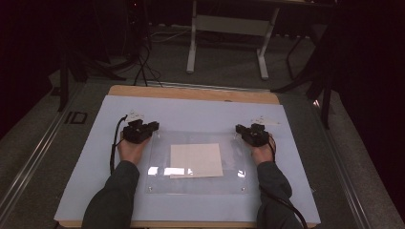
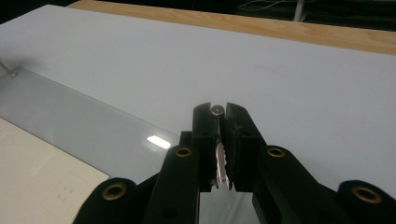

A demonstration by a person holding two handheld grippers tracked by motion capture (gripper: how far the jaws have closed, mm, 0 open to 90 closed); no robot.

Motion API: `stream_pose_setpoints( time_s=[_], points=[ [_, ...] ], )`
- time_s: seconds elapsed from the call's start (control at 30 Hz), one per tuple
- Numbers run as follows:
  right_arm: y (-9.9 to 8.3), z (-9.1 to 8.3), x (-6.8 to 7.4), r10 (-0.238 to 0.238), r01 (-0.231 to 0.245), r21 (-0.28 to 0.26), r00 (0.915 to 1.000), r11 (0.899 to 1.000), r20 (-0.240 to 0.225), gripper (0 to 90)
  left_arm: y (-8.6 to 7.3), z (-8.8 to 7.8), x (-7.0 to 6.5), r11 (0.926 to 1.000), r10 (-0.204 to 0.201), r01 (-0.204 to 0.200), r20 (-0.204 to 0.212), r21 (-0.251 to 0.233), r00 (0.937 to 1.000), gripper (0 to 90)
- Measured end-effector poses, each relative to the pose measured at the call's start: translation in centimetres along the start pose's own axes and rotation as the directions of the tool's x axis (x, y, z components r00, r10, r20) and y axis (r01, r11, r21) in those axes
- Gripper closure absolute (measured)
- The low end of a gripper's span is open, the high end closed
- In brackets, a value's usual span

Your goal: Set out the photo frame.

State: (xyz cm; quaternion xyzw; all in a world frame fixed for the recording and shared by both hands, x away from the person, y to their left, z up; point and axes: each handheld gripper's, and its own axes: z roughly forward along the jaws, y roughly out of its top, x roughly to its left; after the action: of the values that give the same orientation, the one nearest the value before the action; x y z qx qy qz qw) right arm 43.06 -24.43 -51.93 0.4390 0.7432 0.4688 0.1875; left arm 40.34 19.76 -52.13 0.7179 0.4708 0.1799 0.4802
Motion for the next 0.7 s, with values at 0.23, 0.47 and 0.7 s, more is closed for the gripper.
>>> stream_pose_setpoints(
  time_s=[0.23, 0.47, 0.7],
  points=[
    [-0.01, 0.02, -0.04, -0.005, 0.005, 0.0, 1.0, 1.0, -0.002, 83.5, -0.09, 0.16, 0.16, 0.9999, -0.005, 0.005, 0.01, -0.009, 0.9999, 80.9],
    [-0.05, 0.09, -0.08, 0.002, -0.002, -0.003, 1.0, 1.0, -0.002, 83.7, 0.08, 0.32, -0.13, 1.0, 0.01, -0.01, -0.016, 0.003, 0.9998, 82.1],
    [0.03, 0.16, -0.21, 0.011, -0.011, 0.005, 0.9999, 1.0, -0.009, 83.7, 0.24, 0.46, -0.02, 0.9998, -0.004, 0.004, -0.011, 0.021, 0.9999, 82.1]
  ],
)
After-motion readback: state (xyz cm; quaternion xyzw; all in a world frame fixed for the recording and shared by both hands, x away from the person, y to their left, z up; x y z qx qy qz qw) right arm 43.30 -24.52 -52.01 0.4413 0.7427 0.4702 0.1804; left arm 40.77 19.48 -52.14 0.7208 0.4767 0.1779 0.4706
